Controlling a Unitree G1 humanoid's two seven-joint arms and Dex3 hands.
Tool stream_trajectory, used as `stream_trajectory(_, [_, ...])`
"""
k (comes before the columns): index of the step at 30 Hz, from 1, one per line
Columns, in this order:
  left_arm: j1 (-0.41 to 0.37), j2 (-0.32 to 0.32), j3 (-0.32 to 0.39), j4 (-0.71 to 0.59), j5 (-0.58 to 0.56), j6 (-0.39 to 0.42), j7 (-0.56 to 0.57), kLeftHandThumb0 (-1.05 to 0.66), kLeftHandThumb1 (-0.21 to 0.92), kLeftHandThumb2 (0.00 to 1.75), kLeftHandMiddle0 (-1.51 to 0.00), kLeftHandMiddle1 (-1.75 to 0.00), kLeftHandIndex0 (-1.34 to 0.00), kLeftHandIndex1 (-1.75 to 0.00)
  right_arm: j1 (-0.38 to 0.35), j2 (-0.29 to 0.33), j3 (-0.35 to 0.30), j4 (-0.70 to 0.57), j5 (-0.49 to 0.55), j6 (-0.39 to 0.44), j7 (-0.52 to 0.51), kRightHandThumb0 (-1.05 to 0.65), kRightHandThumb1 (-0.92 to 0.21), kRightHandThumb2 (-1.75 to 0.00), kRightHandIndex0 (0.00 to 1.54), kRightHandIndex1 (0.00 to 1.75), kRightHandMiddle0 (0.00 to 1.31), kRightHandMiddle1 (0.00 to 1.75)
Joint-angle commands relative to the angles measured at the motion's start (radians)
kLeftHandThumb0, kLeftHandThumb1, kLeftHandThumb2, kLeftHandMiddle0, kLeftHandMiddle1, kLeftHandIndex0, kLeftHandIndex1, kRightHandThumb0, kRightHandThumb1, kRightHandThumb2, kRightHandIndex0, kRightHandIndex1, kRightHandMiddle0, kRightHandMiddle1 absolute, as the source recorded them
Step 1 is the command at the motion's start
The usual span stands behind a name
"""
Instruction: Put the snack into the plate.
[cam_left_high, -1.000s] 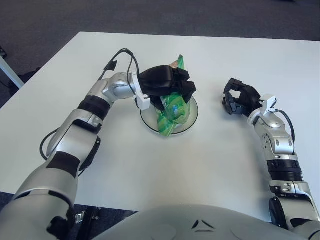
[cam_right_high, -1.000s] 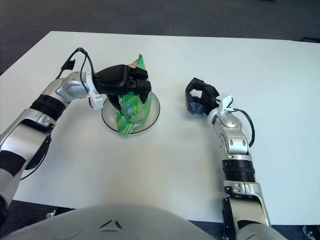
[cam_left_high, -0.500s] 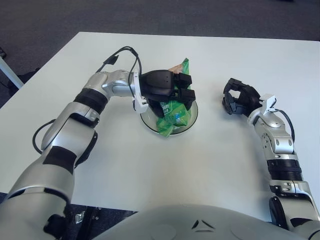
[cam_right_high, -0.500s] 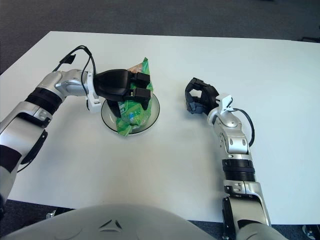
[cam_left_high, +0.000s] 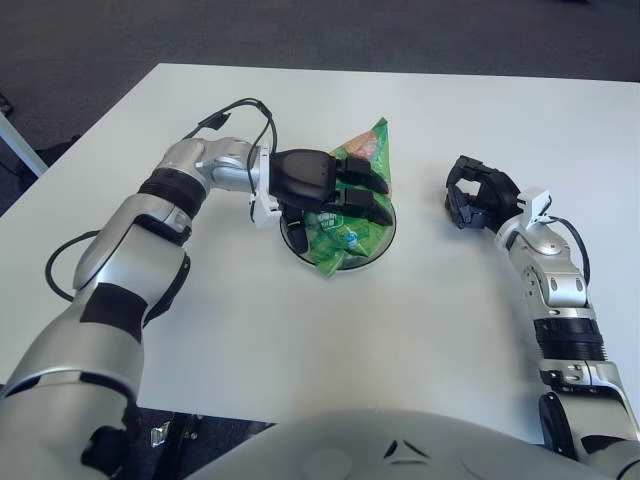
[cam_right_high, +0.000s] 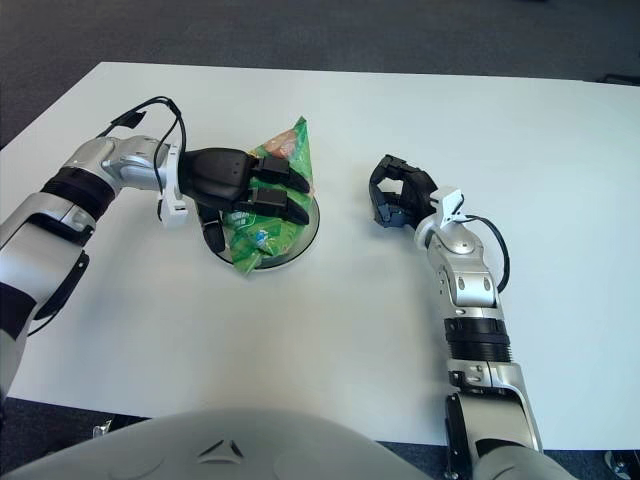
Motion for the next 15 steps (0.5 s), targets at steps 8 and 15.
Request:
stream_trajectory(8, [-0.022,-0.003,-0.037,0.062,-0.278,0.012,-0.234,-1.01,0.91,0.19,0.00,0.00,0.00,0.00,0.065,0.004,0.023,0.063,-0.032,0.080,-0.003,-0.44,-0.45,-1.15,1.09,1.75,0.51,1.75])
stream_trajectory(15, [0.014,0.010,-0.027,0.012,-0.493,0.058,-0.392,-1.04,0.92,0.26,0.00,0.00,0.00,0.00,0.063,0.000,0.021,0.072,-0.028,0.062,0.011,-0.44,-0.45,-1.15,1.09,1.75,0.51,1.75])
